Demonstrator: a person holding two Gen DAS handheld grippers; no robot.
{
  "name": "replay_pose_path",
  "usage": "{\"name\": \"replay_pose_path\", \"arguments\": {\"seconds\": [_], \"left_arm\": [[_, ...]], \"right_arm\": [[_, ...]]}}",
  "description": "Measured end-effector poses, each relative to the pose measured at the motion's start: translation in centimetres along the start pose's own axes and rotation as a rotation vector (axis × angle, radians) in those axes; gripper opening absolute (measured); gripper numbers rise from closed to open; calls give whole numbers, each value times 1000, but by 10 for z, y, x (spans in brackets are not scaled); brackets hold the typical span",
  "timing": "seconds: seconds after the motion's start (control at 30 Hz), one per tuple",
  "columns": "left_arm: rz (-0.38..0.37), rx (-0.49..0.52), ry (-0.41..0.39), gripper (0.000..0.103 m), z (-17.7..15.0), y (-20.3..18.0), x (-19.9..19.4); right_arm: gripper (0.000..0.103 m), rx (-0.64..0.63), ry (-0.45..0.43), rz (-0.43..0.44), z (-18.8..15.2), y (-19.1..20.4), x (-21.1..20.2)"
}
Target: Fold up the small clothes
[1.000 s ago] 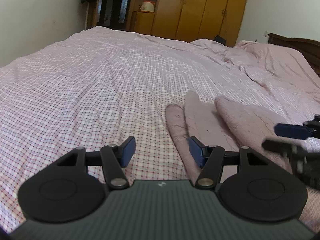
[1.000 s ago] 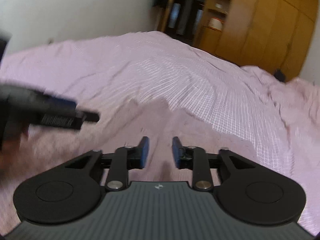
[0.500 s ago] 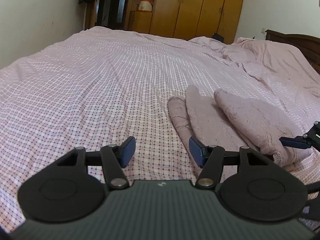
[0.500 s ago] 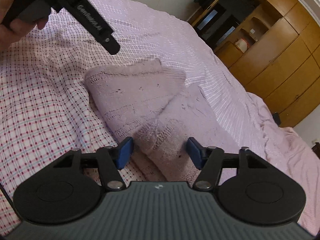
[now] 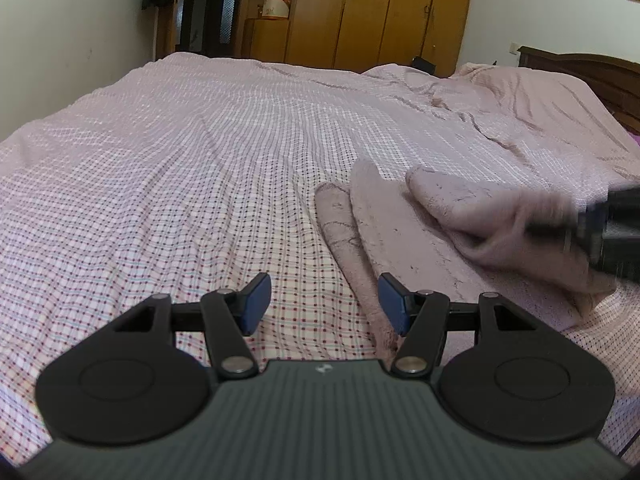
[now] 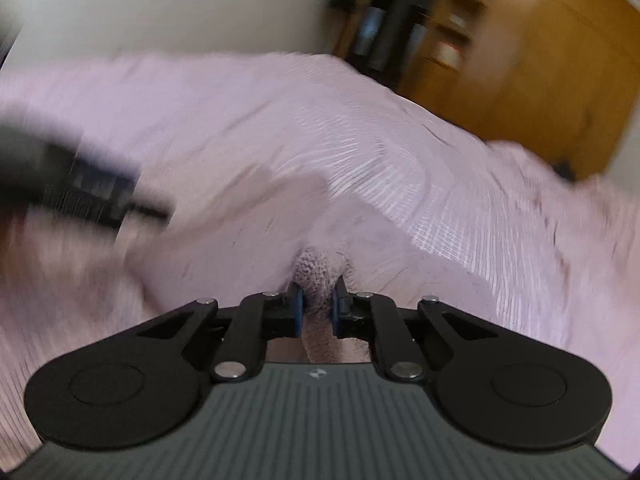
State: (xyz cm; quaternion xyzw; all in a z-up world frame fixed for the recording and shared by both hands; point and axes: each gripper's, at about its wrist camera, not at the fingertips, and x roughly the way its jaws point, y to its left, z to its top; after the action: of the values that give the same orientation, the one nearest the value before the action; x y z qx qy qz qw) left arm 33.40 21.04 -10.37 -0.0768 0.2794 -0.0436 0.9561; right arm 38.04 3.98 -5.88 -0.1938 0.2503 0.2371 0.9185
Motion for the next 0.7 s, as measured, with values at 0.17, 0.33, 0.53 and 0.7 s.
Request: {"name": "replay_pose_path", "arguments": {"seconds": [0.17, 0.33, 0.53, 0.7], "left_arm": [[-6, -15, 11, 61, 1, 3, 7], [-10, -26, 15, 61, 2, 6, 11], [-10, -49, 22, 61, 2, 9, 13], [14, -55, 18, 61, 2, 14, 10]], "right_arm": [[12, 219, -84, -37, 69, -48, 3], [12, 236, -197, -120, 131, -58, 10], [12, 191, -256, -65, 131, -24, 10], [12, 118, -170, 0, 96, 26, 46]]}}
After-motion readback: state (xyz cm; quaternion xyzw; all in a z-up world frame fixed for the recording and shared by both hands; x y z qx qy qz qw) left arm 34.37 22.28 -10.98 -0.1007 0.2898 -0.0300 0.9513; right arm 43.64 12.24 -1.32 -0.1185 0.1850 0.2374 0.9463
